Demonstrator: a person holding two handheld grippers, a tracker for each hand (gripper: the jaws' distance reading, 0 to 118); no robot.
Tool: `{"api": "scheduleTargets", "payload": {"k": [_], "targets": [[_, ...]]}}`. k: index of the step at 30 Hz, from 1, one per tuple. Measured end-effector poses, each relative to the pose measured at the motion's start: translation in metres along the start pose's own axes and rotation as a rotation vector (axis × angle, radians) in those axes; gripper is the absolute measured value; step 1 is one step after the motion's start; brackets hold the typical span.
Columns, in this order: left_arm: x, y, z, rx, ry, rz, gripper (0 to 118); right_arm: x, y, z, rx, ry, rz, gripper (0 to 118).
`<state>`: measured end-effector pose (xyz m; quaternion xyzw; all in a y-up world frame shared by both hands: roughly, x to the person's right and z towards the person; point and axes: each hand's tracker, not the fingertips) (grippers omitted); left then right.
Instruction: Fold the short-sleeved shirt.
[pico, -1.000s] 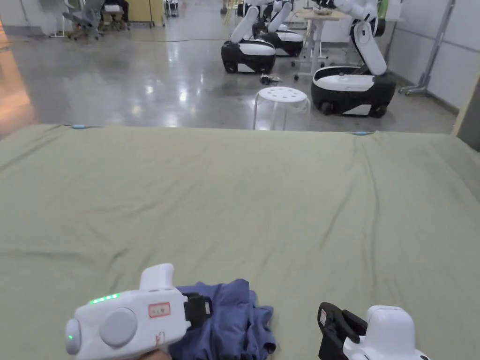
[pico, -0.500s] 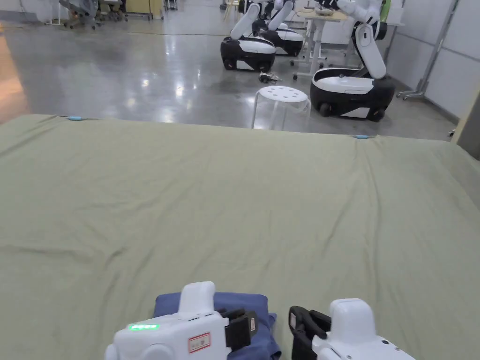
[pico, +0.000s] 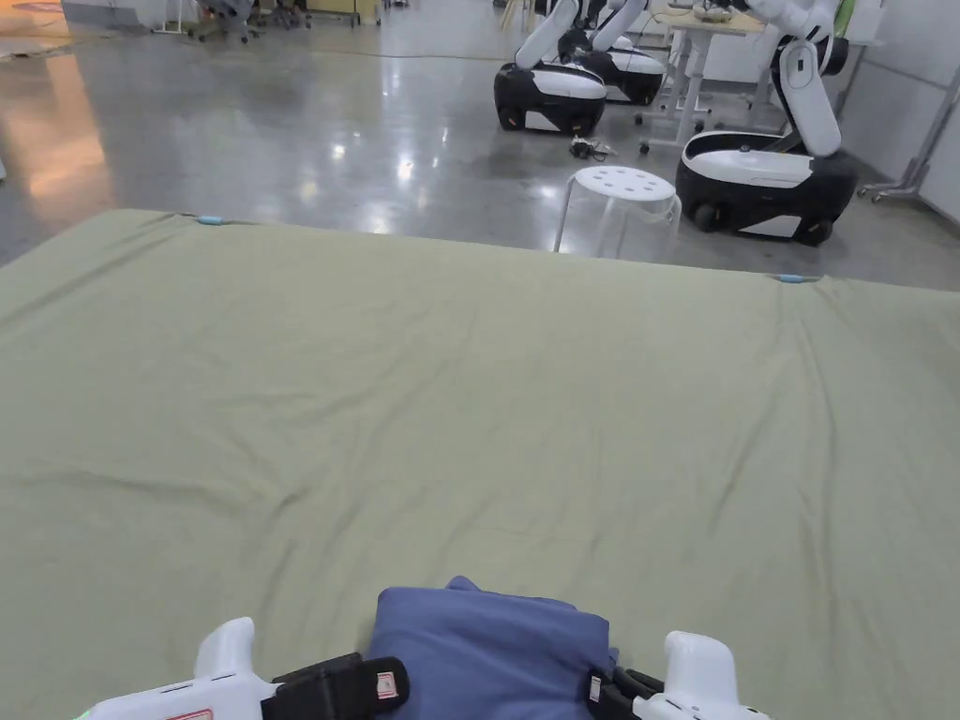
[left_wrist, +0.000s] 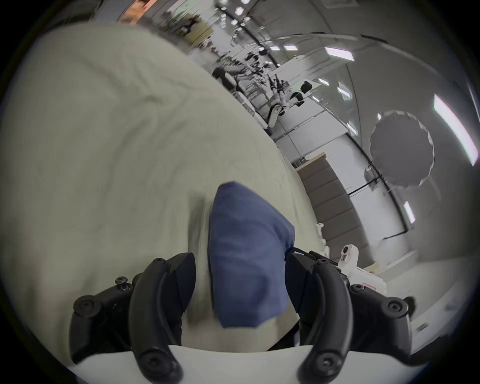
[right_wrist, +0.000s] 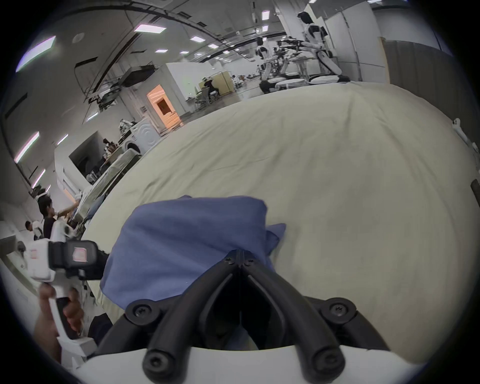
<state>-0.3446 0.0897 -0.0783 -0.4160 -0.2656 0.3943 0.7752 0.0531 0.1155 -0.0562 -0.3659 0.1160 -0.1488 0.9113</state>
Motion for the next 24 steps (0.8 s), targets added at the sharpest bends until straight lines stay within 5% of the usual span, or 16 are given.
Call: {"api": "scheduleTargets", "payload": {"k": [4, 7, 8, 12, 18, 24], "targets": [[-0.005, -0.008, -0.06, -0.109, -0.179, 0.078, 69, 0.001, 0.0, 0.0, -0.008, -0.003, 0.019, 1], [0.011, -0.002, -0.075, -0.087, -0.001, 0.057, 30, 0.0, 0.0, 0.002, -0.003, -0.008, 0.026, 1], [0.014, -0.003, -0.072, -0.076, 0.042, 0.056, 28, 0.001, 0.0, 0.005, 0.004, 0.002, 0.025, 1], [0.031, 0.01, -0.048, -0.071, 0.091, -0.078, 27, -0.006, 0.006, 0.018, 0.036, 0.01, 0.034, 1], [-0.025, 0.072, 0.052, -0.03, 0.183, -0.02, 27, -0.03, 0.014, 0.03, 0.071, 0.012, 0.063, 1], [-0.096, 0.156, 0.201, 0.058, 0.55, -0.055, 27, -0.054, 0.011, 0.035, 0.088, 0.034, 0.064, 1]]}}
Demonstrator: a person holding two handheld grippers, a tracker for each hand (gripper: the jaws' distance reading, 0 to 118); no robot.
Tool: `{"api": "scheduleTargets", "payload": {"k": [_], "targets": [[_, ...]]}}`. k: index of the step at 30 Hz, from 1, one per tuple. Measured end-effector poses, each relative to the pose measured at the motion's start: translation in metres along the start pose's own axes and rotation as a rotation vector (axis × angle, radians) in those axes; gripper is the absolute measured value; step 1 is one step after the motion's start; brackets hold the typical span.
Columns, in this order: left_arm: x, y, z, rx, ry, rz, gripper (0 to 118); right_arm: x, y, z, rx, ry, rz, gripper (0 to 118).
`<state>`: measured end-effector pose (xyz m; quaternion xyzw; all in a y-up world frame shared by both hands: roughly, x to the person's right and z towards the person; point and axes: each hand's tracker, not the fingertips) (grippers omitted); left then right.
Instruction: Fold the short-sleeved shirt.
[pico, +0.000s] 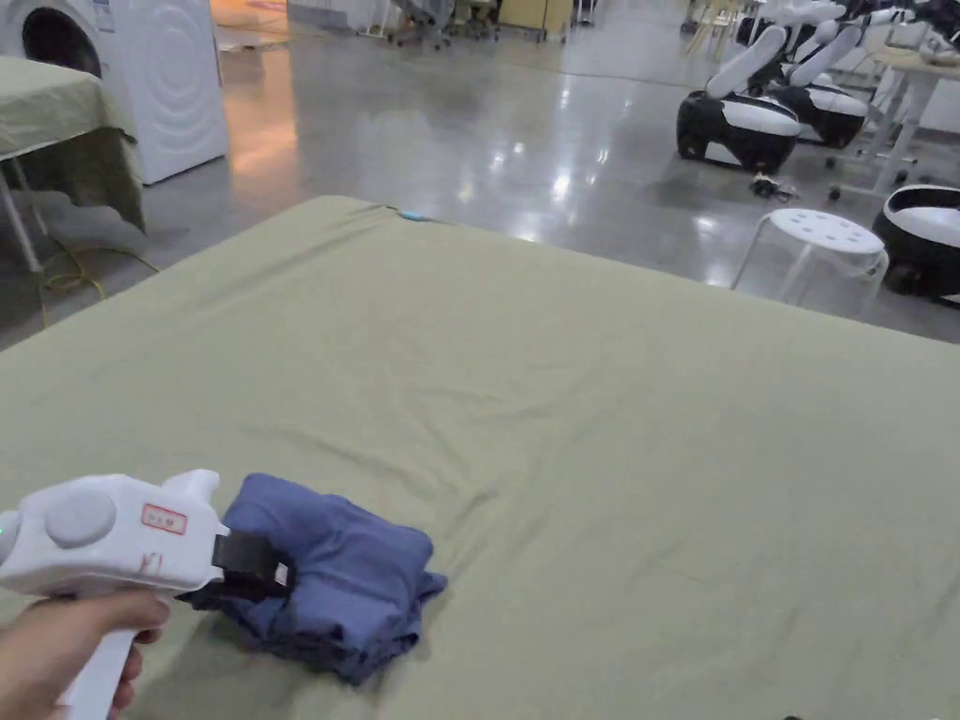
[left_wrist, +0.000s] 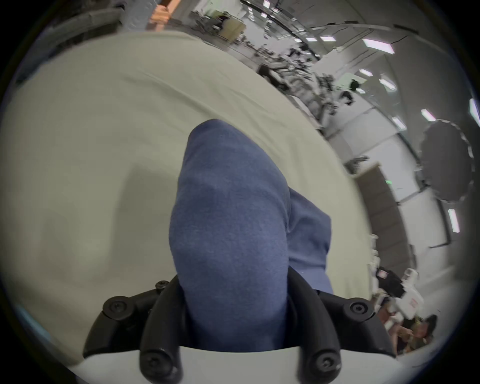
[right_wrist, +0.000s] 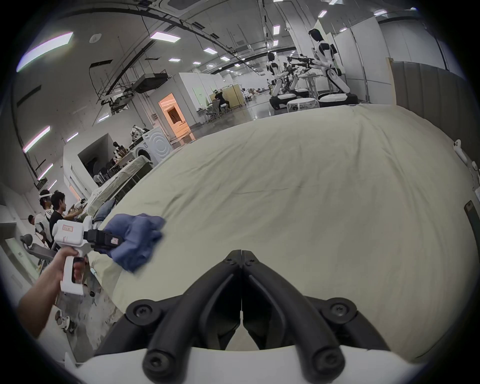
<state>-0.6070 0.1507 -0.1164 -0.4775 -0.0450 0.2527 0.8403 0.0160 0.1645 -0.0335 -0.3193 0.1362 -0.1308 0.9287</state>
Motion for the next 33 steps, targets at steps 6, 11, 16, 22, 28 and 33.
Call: {"api": "scheduleTargets", "payload": {"k": [6, 11, 16, 22, 28, 33], "targets": [[-0.069, 0.039, 0.032, -0.009, 0.155, 0.052, 27, -0.017, -0.003, -0.002, -0.001, 0.008, 0.023, 1], [-0.03, 0.025, 0.042, 0.03, 0.178, -0.041, 66, -0.016, -0.003, 0.004, -0.001, 0.013, 0.009, 1], [0.051, 0.01, 0.114, 0.261, 0.345, -0.198, 75, -0.002, 0.014, 0.033, 0.037, -0.001, 0.055, 1], [0.215, -0.036, 0.145, 0.672, 0.14, -0.389, 75, 0.018, 0.067, 0.085, 0.204, -0.095, 0.114, 1], [0.351, -0.08, 0.124, 0.926, 0.037, -0.51, 75, 0.012, 0.131, 0.137, 0.441, -0.223, 0.254, 1], [0.412, -0.089, 0.105, 0.854, -0.044, -0.624, 74, 0.006, 0.162, 0.156, 0.542, -0.259, 0.314, 1]]}}
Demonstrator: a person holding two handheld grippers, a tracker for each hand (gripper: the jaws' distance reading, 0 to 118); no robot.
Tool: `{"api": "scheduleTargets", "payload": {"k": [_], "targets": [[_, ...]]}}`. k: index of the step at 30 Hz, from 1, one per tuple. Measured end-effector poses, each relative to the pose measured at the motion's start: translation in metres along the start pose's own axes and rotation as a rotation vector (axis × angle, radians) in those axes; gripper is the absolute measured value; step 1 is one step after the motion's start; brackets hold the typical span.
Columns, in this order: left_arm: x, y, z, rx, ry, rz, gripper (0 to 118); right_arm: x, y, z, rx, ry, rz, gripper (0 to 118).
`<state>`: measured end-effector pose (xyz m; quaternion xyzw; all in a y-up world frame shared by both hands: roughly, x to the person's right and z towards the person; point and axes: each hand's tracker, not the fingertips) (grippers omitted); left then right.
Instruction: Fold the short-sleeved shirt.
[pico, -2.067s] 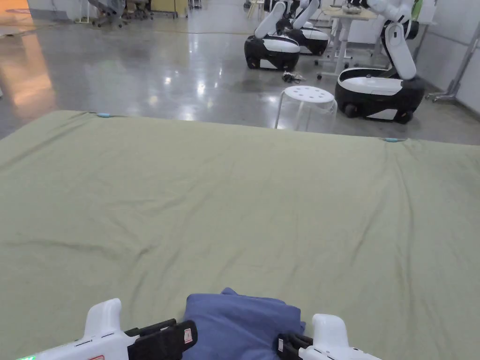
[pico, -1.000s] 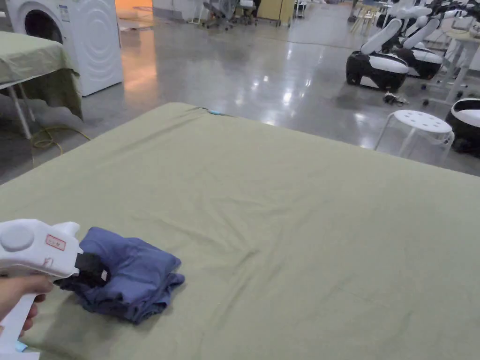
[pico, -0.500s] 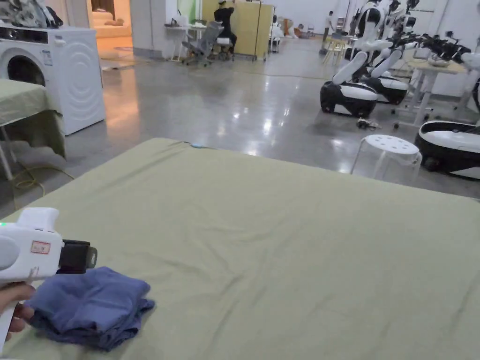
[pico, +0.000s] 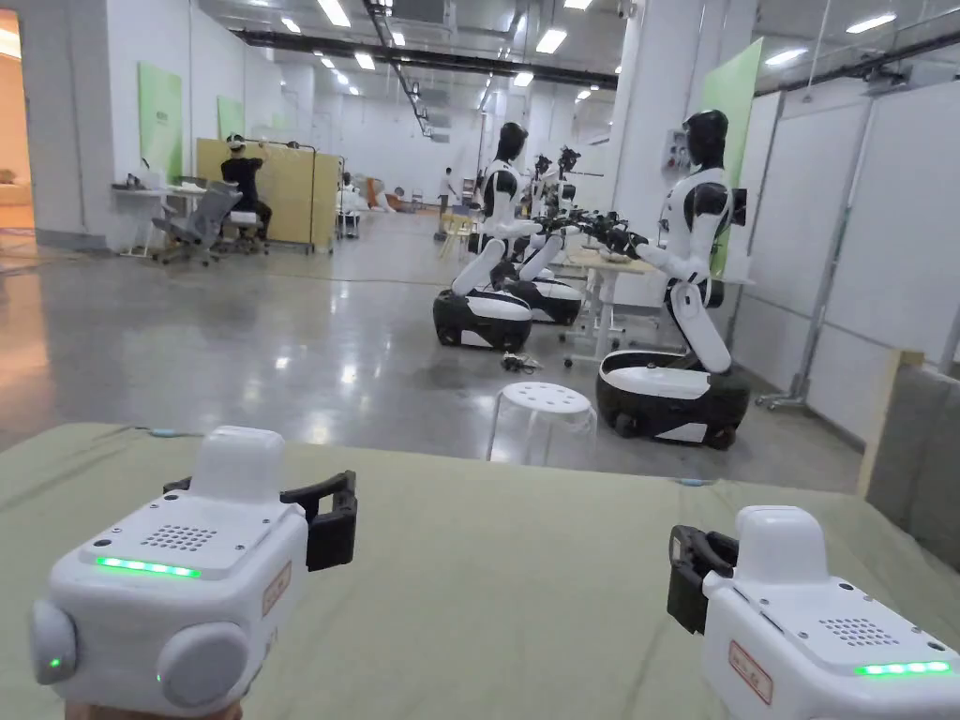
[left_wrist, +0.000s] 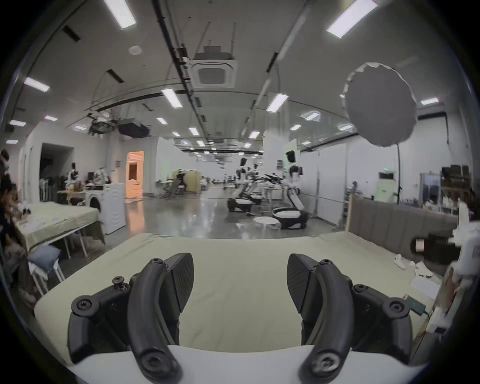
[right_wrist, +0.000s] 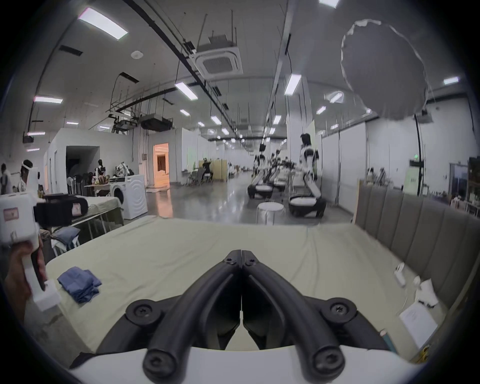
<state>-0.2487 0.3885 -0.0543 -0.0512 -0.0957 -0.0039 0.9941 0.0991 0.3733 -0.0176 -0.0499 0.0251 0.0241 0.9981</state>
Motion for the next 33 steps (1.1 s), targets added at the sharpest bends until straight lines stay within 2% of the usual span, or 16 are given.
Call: {"api": "scheduleTargets", "payload": {"k": [1, 2, 3, 4, 17, 19, 31, 32, 33], "targets": [[0.005, 0.0, -0.002, -0.011, -0.001, -0.035, 69, 0.001, 0.003, 0.0, 0.008, -0.003, 0.006, 1], [0.008, -0.001, -0.002, -0.012, -0.022, -0.057, 51, 0.001, 0.004, 0.001, 0.015, -0.007, 0.013, 1], [0.014, -0.002, -0.004, -0.019, -0.021, -0.061, 22, 0.002, 0.004, 0.001, 0.02, -0.009, 0.013, 1], [0.015, -0.005, -0.005, -0.022, -0.006, -0.071, 9, 0.002, 0.004, 0.002, 0.026, -0.01, 0.012, 1], [0.012, 0.001, 0.002, 0.039, 0.052, -0.049, 9, -0.008, 0.0, -0.013, 0.037, 0.011, 0.006, 1], [0.013, 0.001, 0.002, 0.044, 0.055, -0.042, 9, -0.01, 0.0, -0.013, 0.04, 0.014, 0.006, 11], [0.008, -0.003, 0.002, 0.035, 0.07, -0.031, 9, -0.015, -0.001, -0.014, 0.033, 0.014, 0.013, 11], [0.008, -0.004, 0.002, 0.035, 0.071, -0.03, 9, -0.015, -0.001, -0.014, 0.033, 0.012, 0.013, 11], [0.008, -0.004, 0.002, 0.036, 0.074, -0.029, 16, -0.016, -0.001, -0.013, 0.033, 0.01, 0.014, 11]]}}
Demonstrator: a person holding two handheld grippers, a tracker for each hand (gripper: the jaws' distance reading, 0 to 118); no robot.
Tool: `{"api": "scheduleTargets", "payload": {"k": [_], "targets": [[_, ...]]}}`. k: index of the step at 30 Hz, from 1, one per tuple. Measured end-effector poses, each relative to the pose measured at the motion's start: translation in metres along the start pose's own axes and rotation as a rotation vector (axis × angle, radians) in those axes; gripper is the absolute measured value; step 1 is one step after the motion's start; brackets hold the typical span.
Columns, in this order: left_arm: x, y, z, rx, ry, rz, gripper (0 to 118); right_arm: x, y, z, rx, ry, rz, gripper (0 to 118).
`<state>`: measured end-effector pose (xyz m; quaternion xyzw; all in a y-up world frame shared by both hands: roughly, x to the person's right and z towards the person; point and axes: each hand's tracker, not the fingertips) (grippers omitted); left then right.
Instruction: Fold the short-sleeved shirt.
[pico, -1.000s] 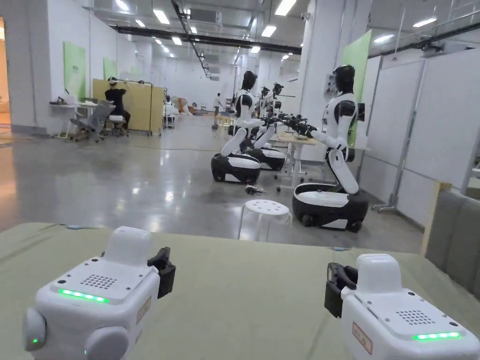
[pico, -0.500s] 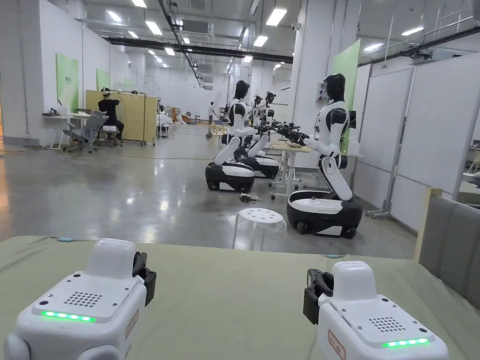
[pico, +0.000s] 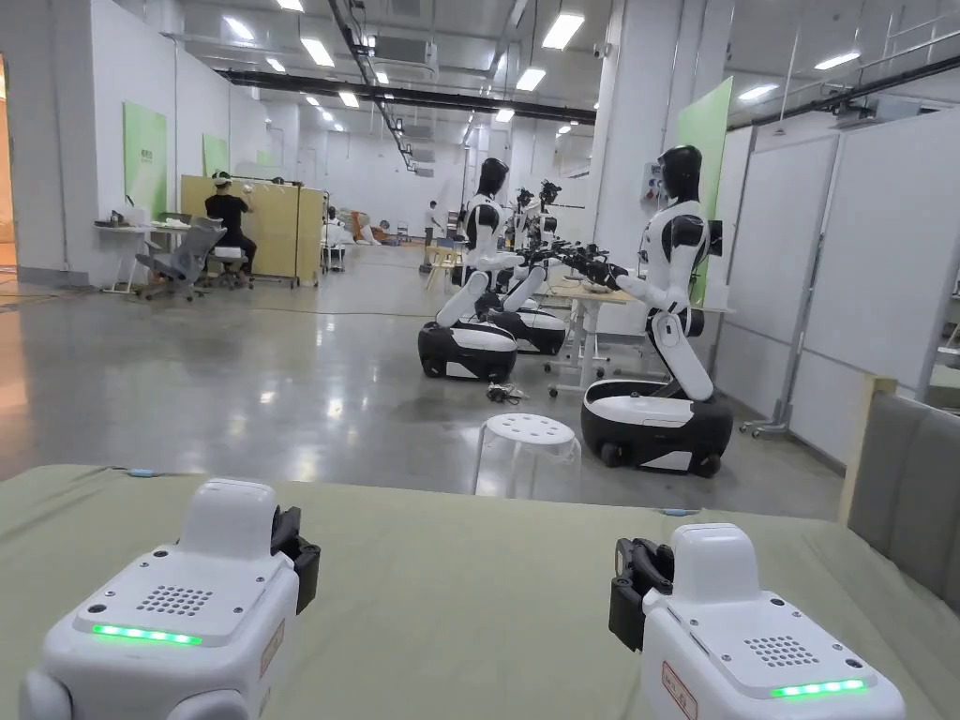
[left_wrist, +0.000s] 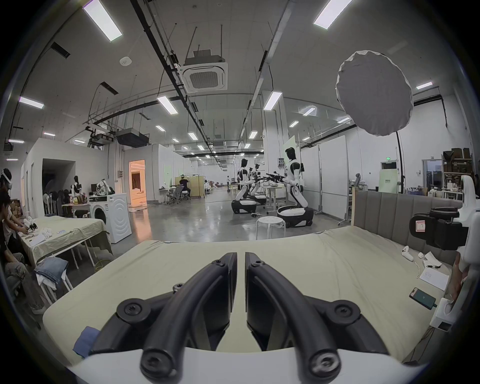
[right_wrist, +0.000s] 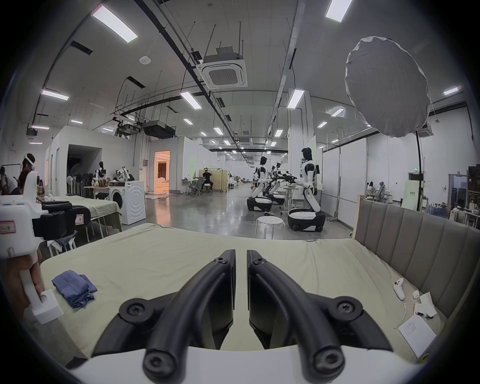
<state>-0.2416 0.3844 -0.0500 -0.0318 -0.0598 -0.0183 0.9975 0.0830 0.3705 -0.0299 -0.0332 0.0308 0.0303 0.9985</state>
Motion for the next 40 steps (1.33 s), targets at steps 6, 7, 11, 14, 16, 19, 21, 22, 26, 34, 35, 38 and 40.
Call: {"api": "scheduleTargets", "payload": {"k": [6, 7, 11, 14, 16, 19, 21, 22, 26, 34, 35, 38, 40], "targets": [[-0.001, -0.005, 0.0, -0.002, 0.004, 0.008, 57, -0.001, -0.001, -0.002, -0.045, 0.011, -0.011, 90], [-0.002, -0.006, 0.001, 0.003, 0.005, 0.01, 57, -0.002, -0.001, -0.002, -0.044, 0.009, -0.011, 108], [-0.006, -0.005, 0.002, 0.0, -0.007, 0.04, 57, -0.002, 0.001, 0.005, 0.023, 0.059, -0.056, 118], [-0.006, -0.003, 0.002, -0.009, 0.0, 0.043, 57, -0.004, 0.011, 0.004, 0.009, 0.056, -0.095, 118], [-0.006, -0.003, 0.003, -0.01, 0.004, 0.042, 57, -0.008, 0.016, 0.004, -0.03, 0.009, -0.089, 118], [-0.006, -0.003, 0.005, -0.011, 0.008, 0.042, 57, -0.011, 0.023, 0.005, -0.049, -0.02, -0.082, 118], [-0.006, -0.005, 0.004, -0.02, 0.009, 0.045, 57, -0.014, 0.027, 0.005, -0.066, -0.042, -0.077, 118], [-0.006, -0.006, 0.003, -0.022, 0.009, 0.046, 57, -0.016, 0.028, 0.005, -0.07, -0.054, -0.077, 118], [-0.006, -0.011, 0.003, -0.029, 0.012, 0.056, 57, -0.02, 0.029, 0.006, -0.095, -0.09, -0.069, 118], [-0.004, -0.011, 0.004, -0.045, 0.002, 0.051, 57, -0.022, 0.023, 0.013, -0.07, -0.047, -0.065, 118], [-0.004, -0.011, 0.004, -0.045, 0.002, 0.051, 57, -0.023, 0.023, 0.014, -0.057, -0.058, -0.067, 118], [-0.004, -0.01, 0.006, -0.039, 0.003, 0.048, 57, -0.021, 0.026, 0.015, -0.053, -0.062, -0.081, 118], [-0.004, -0.009, 0.006, -0.036, 0.002, 0.05, 57, -0.022, 0.027, 0.018, -0.037, -0.069, -0.07, 118]]}}
